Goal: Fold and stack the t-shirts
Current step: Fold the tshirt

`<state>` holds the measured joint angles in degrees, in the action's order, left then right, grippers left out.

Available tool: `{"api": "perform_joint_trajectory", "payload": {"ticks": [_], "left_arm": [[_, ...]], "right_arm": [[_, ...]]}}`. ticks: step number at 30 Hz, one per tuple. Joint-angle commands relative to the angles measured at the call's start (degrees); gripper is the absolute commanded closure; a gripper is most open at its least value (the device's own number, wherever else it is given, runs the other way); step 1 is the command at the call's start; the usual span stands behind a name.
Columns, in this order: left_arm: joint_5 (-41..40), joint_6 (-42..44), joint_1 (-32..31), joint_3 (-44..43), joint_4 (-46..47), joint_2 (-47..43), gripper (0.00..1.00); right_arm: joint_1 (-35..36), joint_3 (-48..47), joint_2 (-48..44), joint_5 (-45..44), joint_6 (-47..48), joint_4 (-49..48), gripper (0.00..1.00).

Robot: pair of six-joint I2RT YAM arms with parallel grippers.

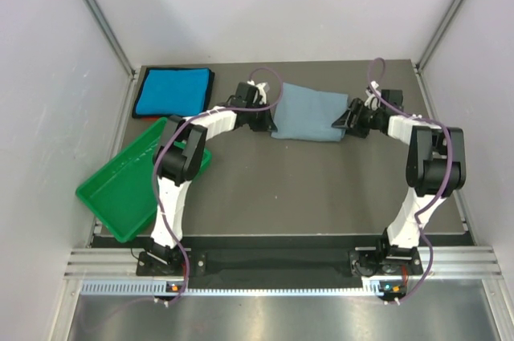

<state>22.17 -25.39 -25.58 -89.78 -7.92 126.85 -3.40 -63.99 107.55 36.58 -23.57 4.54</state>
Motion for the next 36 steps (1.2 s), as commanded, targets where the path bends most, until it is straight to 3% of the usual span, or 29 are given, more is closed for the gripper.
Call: {"api": "perform_joint_trajectory", "payload": {"ticks": [1, 3, 5, 6, 7, 10, 15, 18, 22, 29, 34, 36], "left_arm": [[0.77, -0.10, -0.17, -2.15, 0.19, 1.64, 0.96], [-0.11, -1.50, -0.17, -1.72, -0.77, 1.22, 1.00], [-2.56, -2.56, -0.60, -0.93, -2.70, 0.42, 1.00], [-11.28, -2.74, -1.13, -1.71, -9.76, -0.10, 1.00], [-14.23, -2.13, -1.74, -2.33, -12.18, -0.37, 1.00], [-15.94, -3.35, -2.63, -1.02, -15.63, -1.86, 1.00], [-15.93, -5.19, -2.63, 5.22, -15.90, -4.93, 1.00], [-17.60, -5.90, -2.54, 8.91, -14.23, -6.87, 1.00], [-17.25, -7.13, -2.19, 9.89, -13.52, -7.85, 1.00], [-16.72, -10.20, -1.93, 9.71, -15.19, -8.02, 1.00], [-17.95, -10.13, -1.84, 8.57, -15.81, -11.00, 0.68], [-17.87, -8.11, -1.14, 4.19, -17.20, -10.66, 0.65]], "right_arm": [[0.50, 1.41, 0.56, 1.57, 1.42, -4.01, 0.47], [0.41, 2.37, 0.73, 1.83, 1.86, -4.10, 0.61], [0.41, 4.21, 0.73, 0.96, 2.13, -3.75, 0.82], [0.41, 5.09, 0.73, 0.60, 2.13, -3.66, 0.88], [0.41, 6.32, 0.47, 0.34, 1.52, -4.09, 1.00], [0.32, 11.42, -1.37, -3.17, 0.37, -8.91, 1.00], [0.32, 12.75, -3.48, -3.36, 0.63, -8.75, 1.00], [0.41, 13.01, -4.62, -1.51, 0.37, -9.02, 0.95], [0.50, 11.78, -4.98, -0.11, -0.51, -8.58, 0.65], [1.29, 11.95, -9.89, 1.05, 2.82, -4.72, 0.43], [1.64, 13.53, -10.78, 1.39, 4.06, -3.21, 0.40], [1.73, 14.24, -10.43, 1.74, 4.06, -4.09, 0.40]]}}
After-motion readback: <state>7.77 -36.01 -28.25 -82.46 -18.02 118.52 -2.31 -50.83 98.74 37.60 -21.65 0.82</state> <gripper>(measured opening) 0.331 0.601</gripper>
